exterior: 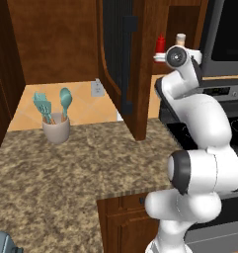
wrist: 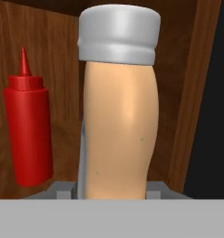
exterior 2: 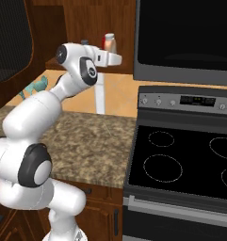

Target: Put the shaker and condiment bottle from the counter next to their counterparts in the cabinet.

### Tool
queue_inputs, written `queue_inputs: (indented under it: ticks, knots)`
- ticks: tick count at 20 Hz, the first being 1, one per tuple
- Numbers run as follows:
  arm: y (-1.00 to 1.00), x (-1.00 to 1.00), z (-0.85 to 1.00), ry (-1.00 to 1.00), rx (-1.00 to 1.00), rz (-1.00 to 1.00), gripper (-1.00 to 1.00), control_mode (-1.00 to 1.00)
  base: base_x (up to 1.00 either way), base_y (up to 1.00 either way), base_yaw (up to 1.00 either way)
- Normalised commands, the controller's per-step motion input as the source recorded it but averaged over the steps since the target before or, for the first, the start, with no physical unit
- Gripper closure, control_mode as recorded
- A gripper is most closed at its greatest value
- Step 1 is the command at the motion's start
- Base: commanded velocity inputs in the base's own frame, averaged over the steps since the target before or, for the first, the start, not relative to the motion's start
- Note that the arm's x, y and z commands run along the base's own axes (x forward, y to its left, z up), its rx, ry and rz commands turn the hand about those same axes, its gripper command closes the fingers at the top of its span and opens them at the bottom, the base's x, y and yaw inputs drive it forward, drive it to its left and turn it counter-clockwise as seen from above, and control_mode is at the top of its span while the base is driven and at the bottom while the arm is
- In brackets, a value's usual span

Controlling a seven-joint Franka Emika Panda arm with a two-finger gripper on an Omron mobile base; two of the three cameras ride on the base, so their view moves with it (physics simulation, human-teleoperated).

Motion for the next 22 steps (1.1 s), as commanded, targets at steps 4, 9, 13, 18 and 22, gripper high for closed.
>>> queue_inputs:
  ticks: [4, 9, 13, 18, 22]
  knots:
    - [-0.05, 0.28, 0.0, 0.0, 0.0, -0.01, 1.0, -1.0, 0.0, 0.0, 0.0]
    - [-0.09, 0.18, 0.0, 0.0, 0.0, -0.01, 1.0, -1.0, 0.0, 0.0, 0.0]
    - [-0.09, 0.23, 0.0, 0.0, 0.0, 0.0, 1.0, -1.0, 0.0, 0.0, 0.0]
    - [-0.04, 0.2, 0.0, 0.0, 0.0, 0.0, 1.0, -1.0, 0.0, 0.0, 0.0]
    - [0.0, 0.12, 0.0, 0.0, 0.0, 0.0, 1.0, -1.0, 0.0, 0.0, 0.0]
